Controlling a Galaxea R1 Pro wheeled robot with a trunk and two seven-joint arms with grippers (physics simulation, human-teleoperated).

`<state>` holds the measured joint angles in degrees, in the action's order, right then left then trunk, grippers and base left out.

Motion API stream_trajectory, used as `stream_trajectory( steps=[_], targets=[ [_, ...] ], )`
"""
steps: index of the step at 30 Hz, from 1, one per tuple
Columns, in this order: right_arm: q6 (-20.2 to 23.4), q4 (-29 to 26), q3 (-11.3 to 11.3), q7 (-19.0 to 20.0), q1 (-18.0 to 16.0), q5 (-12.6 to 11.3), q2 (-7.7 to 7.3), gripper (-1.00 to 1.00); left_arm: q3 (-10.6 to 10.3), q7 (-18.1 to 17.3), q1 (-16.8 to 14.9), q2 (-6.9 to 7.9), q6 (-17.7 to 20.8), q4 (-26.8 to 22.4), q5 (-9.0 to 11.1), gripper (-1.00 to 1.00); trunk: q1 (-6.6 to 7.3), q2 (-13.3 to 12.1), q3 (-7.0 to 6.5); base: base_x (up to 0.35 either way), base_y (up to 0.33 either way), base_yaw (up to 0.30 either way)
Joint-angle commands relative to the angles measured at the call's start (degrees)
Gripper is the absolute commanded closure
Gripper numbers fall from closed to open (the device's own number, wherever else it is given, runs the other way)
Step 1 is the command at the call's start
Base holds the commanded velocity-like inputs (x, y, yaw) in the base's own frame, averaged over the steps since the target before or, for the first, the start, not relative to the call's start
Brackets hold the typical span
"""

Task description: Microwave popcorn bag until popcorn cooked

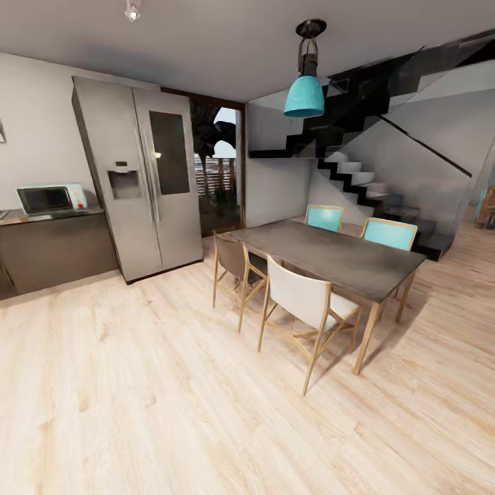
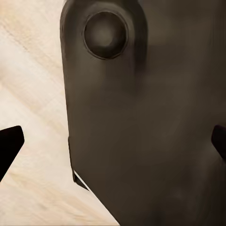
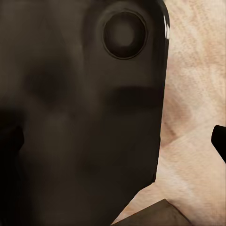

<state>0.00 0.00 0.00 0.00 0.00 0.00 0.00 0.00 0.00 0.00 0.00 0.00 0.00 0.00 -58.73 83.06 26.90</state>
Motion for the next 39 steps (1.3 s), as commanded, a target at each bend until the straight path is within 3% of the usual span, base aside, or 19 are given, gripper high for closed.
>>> stream_trajectory(
  steps=[1,10,17,26,28,33,39],
  targets=[
    [0.2,-0.1,0.3,0.1,0.1,0.3,-0.20,-1.00,0.3,0.0,0.0,-0.33,-0.3,-0.3,0.3,-1.00,0.00,0.0,0.03,0.000,0.000,0.000],
    [0.0,-0.1,0.6,0.1,0.1,0.7,-0.43,-1.00,1.2,-0.1,0.1,-3.22,-2.5,-2.5,0.7,-1.00,0.00,0.0,0.03,0.000,0.000,0.000],
    [-0.1,-0.1,0.7,-0.2,0.1,0.6,-0.24,-1.00,1.1,-0.1,0.1,-3.10,-2.9,-3.0,2.8,-1.00,0.00,0.0,0.03,0.000,0.000,0.021],
    [-0.1,-0.1,1.0,-0.4,0.1,0.7,-0.26,-1.00,0.9,-0.1,0.1,-3.06,-2.9,-3.0,5.1,-1.00,0.00,0.0,0.03,0.000,0.000,0.253],
    [-0.1,-0.1,0.9,-0.4,0.1,0.7,-0.26,-1.00,0.7,-0.1,0.1,-2.77,-2.9,-3.1,4.9,-1.00,0.00,0.0,0.03,0.000,0.000,0.283],
    [-0.1,-0.1,0.9,-0.5,0.1,0.5,-0.26,-1.00,0.5,0.2,0.1,0.18,-3.1,-3.0,4.7,-1.00,0.00,0.0,0.03,0.000,0.000,0.296],
    [-0.1,-0.1,0.9,-0.5,0.1,0.4,-0.26,-1.00,0.5,0.3,0.1,0.46,-3.1,-3.1,4.7,-1.00,0.00,0.0,0.03,0.000,0.000,0.300]
  ],
)
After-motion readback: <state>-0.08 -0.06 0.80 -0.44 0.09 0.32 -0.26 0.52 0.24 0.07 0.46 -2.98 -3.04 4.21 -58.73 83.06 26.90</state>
